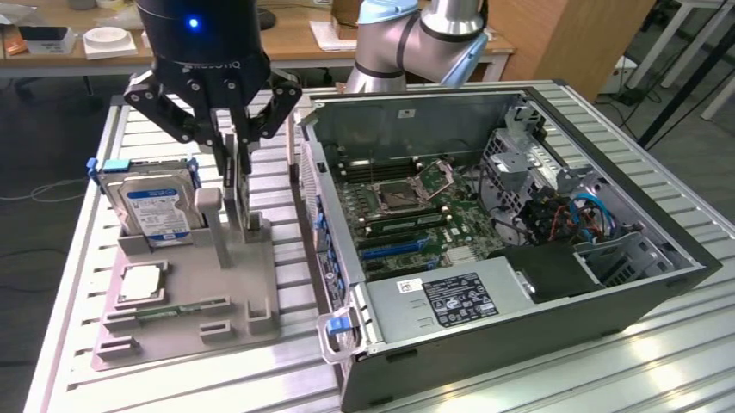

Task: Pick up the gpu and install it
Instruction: 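Pick up the gpu and move the gpu toward the slot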

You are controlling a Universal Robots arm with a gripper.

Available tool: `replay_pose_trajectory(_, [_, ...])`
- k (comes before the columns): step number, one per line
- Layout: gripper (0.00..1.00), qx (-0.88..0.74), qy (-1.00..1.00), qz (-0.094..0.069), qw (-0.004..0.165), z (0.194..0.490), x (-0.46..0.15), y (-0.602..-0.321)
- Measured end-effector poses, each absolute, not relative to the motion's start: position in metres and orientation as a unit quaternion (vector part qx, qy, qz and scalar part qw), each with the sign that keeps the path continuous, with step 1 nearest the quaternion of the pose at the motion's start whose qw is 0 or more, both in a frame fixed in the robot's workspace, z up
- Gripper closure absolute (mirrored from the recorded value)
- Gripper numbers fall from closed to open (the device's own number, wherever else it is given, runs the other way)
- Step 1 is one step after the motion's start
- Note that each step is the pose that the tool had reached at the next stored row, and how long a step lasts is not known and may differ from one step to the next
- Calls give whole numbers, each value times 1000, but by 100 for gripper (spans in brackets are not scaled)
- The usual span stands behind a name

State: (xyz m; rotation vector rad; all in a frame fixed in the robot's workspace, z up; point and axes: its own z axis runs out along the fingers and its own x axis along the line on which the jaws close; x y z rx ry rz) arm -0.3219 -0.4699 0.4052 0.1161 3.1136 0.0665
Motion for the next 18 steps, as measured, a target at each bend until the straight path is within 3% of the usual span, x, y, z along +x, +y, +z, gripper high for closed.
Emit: replay_pose_trajectory(18, [74, 37, 999, 21, 13, 405, -295, -470])
